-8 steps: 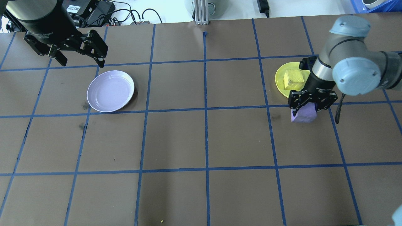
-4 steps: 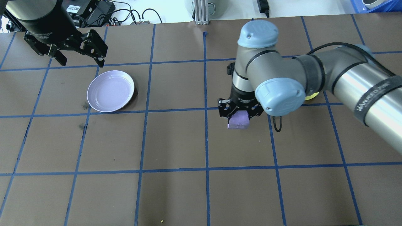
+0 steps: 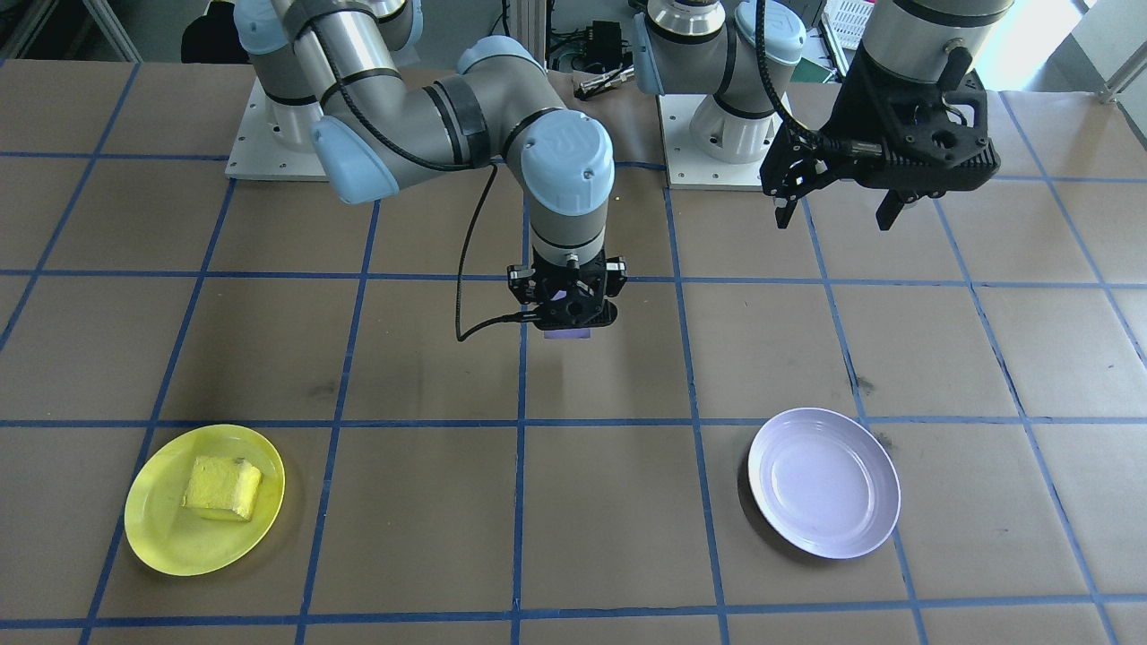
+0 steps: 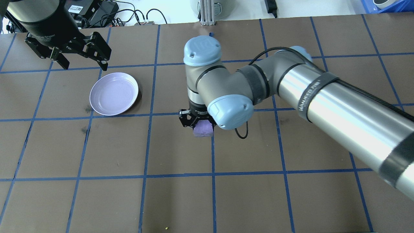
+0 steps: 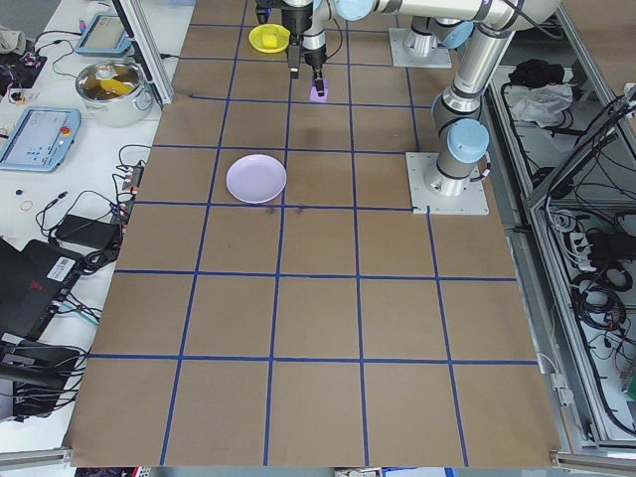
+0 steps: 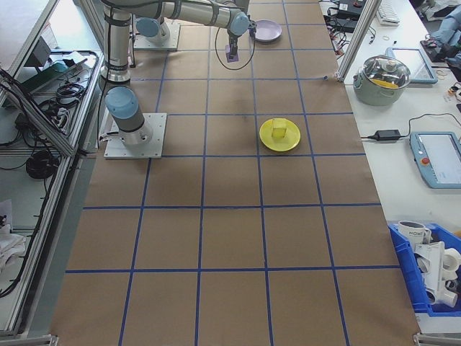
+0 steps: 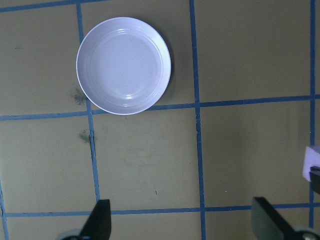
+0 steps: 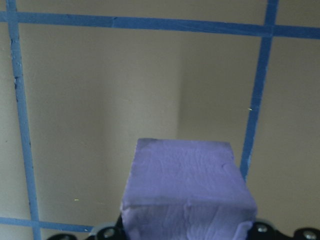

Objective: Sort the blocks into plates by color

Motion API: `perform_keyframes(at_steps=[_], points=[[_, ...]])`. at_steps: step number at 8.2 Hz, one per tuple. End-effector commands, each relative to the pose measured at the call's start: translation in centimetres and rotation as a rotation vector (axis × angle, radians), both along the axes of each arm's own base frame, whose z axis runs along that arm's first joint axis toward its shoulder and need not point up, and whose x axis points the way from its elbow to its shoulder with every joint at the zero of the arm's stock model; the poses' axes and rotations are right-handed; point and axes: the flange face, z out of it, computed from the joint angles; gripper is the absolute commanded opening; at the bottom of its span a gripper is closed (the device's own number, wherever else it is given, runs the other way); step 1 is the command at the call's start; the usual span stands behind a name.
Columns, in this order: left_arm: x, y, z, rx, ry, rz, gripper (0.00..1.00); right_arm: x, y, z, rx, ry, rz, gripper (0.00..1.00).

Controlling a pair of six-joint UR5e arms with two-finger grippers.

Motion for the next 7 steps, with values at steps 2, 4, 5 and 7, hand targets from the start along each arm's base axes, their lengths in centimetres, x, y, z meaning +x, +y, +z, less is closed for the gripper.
perform_keyframes(at_steps=[2,4,5,7], points=[[-0.1,0.3,0.3,-0.015,0.004,0.012,1.0,3.6,-1.0,-3.7,-0.013,0.013,0.046,0.52],[0.3,1.7,3.2,-0.081,0.003,0.006,1.0,2.8,-1.2,-4.0,-0.016,0.032,0.071,1.0],[0.3,2.2,2.9,-0.076,0.003,0.006,1.0,2.4,-1.5,-3.3,-0.026,0.028,0.068,1.0],[0.2,2.1,2.2,-0.053,-0.001,0.02,1.0,1.2,-2.2,-1.5,-0.046,0.016,0.056,1.0]])
